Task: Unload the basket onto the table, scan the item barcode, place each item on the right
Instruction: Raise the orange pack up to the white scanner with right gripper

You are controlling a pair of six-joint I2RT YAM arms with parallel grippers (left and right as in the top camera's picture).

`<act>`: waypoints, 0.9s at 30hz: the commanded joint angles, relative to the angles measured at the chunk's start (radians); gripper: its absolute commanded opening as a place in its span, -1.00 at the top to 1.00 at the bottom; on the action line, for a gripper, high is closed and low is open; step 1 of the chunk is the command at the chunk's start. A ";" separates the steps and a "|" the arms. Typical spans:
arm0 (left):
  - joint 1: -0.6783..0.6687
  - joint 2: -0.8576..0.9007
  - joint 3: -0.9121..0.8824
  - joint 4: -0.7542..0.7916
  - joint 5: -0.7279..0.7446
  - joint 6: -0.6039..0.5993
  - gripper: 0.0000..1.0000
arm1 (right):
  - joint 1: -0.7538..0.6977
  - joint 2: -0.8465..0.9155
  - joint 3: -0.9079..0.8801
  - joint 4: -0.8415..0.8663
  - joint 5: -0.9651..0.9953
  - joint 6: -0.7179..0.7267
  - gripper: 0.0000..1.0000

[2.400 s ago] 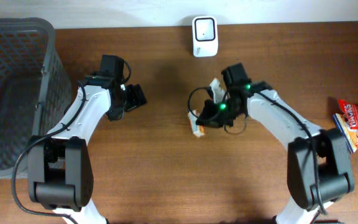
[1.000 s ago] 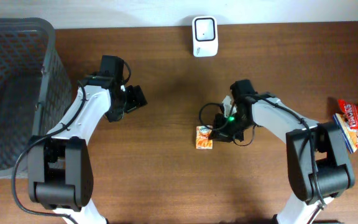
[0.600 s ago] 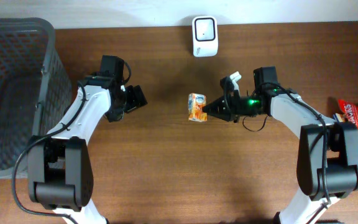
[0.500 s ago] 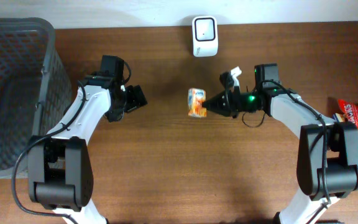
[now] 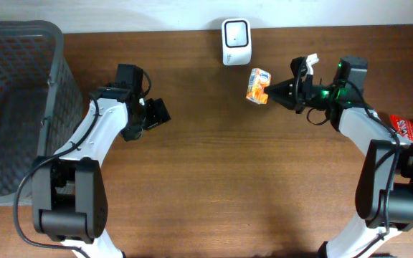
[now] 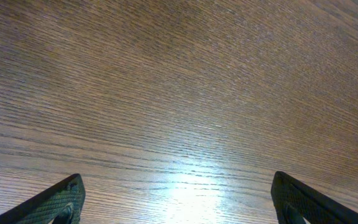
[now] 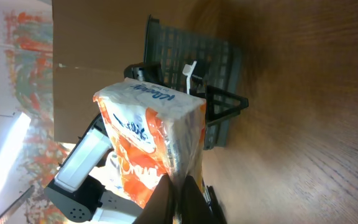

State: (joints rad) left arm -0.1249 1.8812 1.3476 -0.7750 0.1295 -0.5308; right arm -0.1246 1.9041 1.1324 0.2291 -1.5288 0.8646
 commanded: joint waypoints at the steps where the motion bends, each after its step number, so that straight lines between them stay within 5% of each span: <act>1: 0.002 -0.017 0.010 -0.001 -0.008 0.010 -0.90 | 0.069 0.008 0.008 0.146 -0.024 0.005 0.92; 5: 0.002 -0.017 0.010 -0.002 -0.008 0.042 -0.93 | 0.112 0.008 0.008 0.434 -0.024 0.035 0.92; 12: 0.002 -0.017 0.010 -0.001 -0.008 0.055 -0.99 | 0.108 0.008 0.008 0.449 -0.013 0.062 0.92; 15: 0.002 -0.017 0.010 -0.001 -0.007 0.055 -0.99 | 0.069 0.008 0.012 0.450 0.184 0.271 0.92; 19: 0.002 -0.017 0.010 -0.003 -0.007 0.055 -1.00 | 0.060 0.008 0.027 0.447 0.394 0.243 0.92; 21: 0.002 -0.017 0.010 -0.005 -0.007 0.055 -1.00 | 0.063 0.008 0.028 0.352 0.444 0.150 0.92; 27: 0.002 -0.017 0.010 -0.008 -0.008 0.055 -1.00 | 0.072 -0.013 0.089 -0.400 0.801 -0.312 0.91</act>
State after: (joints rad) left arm -0.1249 1.8812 1.3476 -0.7795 0.1287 -0.4927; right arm -0.0628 1.9163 1.1709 -0.0227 -0.9211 0.7853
